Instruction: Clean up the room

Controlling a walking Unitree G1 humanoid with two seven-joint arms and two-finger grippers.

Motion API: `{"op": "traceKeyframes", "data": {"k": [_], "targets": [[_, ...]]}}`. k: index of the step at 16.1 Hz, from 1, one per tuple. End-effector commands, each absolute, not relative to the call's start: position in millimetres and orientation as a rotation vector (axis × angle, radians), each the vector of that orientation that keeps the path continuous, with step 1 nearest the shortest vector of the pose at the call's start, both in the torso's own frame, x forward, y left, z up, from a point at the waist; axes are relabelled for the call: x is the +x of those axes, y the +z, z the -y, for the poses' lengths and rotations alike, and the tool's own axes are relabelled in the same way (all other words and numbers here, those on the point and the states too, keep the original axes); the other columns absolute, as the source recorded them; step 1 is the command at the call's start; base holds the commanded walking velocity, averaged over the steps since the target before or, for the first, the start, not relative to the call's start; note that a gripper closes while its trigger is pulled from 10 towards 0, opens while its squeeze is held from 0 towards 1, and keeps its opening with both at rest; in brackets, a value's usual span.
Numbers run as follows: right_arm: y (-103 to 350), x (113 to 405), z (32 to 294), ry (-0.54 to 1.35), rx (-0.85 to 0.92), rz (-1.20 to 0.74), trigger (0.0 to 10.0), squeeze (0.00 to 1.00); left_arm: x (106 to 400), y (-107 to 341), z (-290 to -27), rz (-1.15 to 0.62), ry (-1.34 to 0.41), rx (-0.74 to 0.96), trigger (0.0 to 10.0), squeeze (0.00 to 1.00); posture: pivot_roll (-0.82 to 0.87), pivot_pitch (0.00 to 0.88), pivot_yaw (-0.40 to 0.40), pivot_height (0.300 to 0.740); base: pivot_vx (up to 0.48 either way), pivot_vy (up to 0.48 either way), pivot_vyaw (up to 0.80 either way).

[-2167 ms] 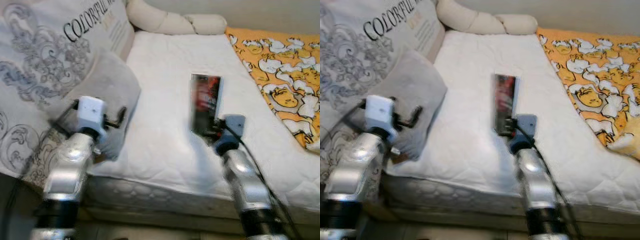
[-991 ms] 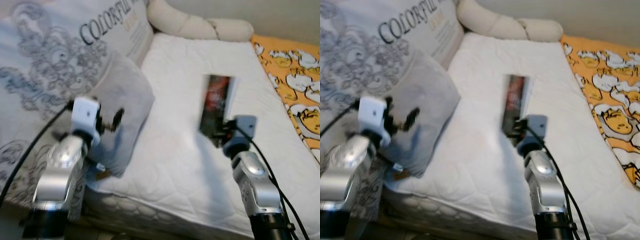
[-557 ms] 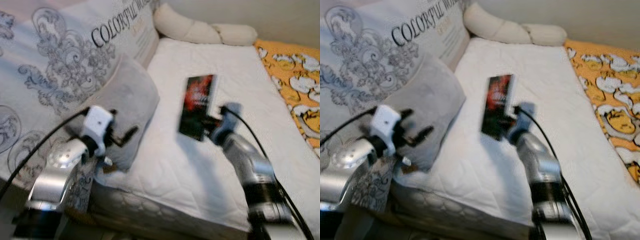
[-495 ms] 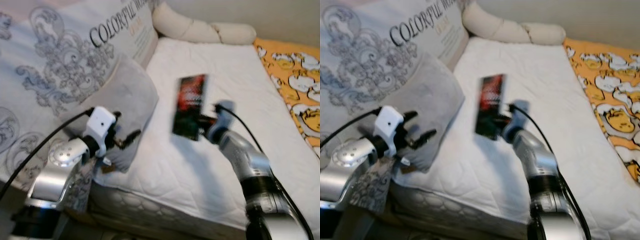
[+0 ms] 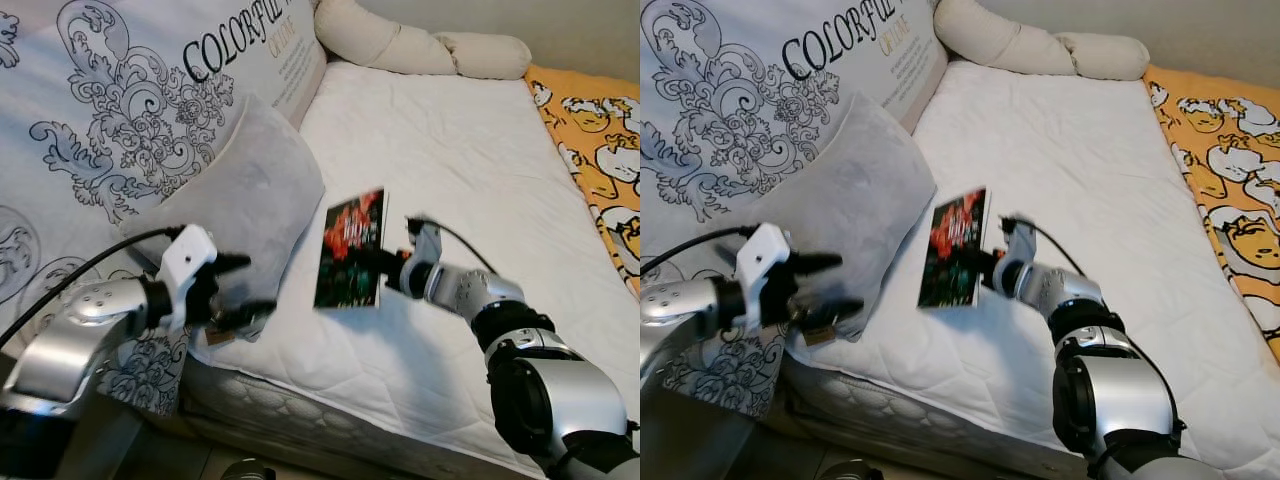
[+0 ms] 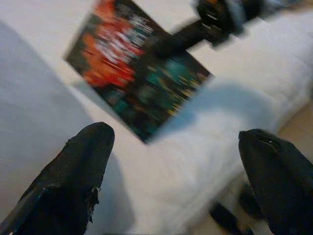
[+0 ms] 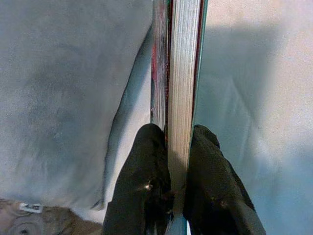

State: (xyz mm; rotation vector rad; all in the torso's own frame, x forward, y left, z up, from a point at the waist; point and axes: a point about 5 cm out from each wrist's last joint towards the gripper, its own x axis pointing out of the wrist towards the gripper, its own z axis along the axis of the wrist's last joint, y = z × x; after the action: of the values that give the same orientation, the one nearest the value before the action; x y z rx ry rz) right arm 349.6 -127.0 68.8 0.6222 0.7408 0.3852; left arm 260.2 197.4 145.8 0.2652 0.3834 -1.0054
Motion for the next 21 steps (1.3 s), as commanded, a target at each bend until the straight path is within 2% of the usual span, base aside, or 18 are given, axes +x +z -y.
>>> {"op": "traceKeyframes", "data": {"k": [1, 4, 5, 7, 11, 13, 16, 17, 19, 20, 21], "targets": [[80, 357, 128, 0.394, 0.659, -0.698, 10.0, 0.0, 253, 146, -194, -0.412, -1.064, 0.26, 10.0, 0.49, 0.1, 0.018, -0.024, 0.74, 0.0, 0.0, 0.0], [66, 350, 134, 0.337, 0.624, -0.753, 10.0, 0.0, 241, 147, -192, -0.467, -1.117, 0.228, 10.0, 0.49, 0.13, 0.072, -0.035, 0.74, 0.0, 0.0, 0.0], [61, 348, 138, 0.299, 0.558, -0.76, 10.0, 1.0, 239, 147, -191, -0.472, -1.122, 0.226, 10.0, 0.49, 0.14, 0.082, -0.042, 0.74, 0.0, 0.0, 0.0], [56, 349, 147, 0.223, 0.449, -0.742, 10.0, 1.0, 236, 148, -190, -0.47, -1.104, 0.225, 10.0, 0.49, 0.15, 0.085, -0.052, 0.74, 0.0, 0.0, 0.0], [58, 351, 150, 0.183, 0.449, -0.712, 10.0, 1.0, 231, 148, -190, -0.48, -1.098, 0.218, 10.0, 0.49, 0.16, 0.075, -0.058, 0.74, 0.0, 0.0, 0.0], [46, 343, 153, 0.202, 0.337, -0.761, 10.0, 1.0, 228, 145, -188, -0.482, -1.091, 0.213, 10.0, 0.49, 0.15, 0.046, -0.054, 0.74, 0.0, 0.0, 0.0], [34, 332, 170, 0.16, 0.323, -0.785, 10.0, 1.0, 232, 141, -181, -0.446, -1.052, 0.174, 10.0, 0.48, 0.12, 0.0, -0.042, 0.74, 0.0, 0.0, 0.0], [33, 331, 174, 0.145, 0.338, -0.773, 10.0, 1.0, 234, 139, -179, -0.443, -1.031, 0.161, 10.0, 0.48, 0.12, 0.0, -0.038, 0.74, 0.0, 0.0, 0.0], [40, 334, 193, 0.082, 0.524, -0.648, 10.0, 1.0, 245, 128, -171, -0.392, -0.837, 0.069, 10.0, 0.46, 0.07, 0.0, -0.013, 0.74, 0.0, 0.0, 0.0], [41, 334, 194, 0.084, 0.53, -0.636, 10.0, 1.0, 246, 126, -170, -0.388, -0.814, 0.053, 10.0, 0.46, 0.07, 0.0, -0.013, 0.74, 0.0, 0.0, 0.0], [45, 334, 200, 0.122, 0.545, -0.577, 10.0, 1.0, 252, 122, -166, -0.353, -0.71, 0.046, 10.0, 0.43, 0.05, 0.0, -0.005, 0.74, 0.0, 0.0, 0.0]]}}
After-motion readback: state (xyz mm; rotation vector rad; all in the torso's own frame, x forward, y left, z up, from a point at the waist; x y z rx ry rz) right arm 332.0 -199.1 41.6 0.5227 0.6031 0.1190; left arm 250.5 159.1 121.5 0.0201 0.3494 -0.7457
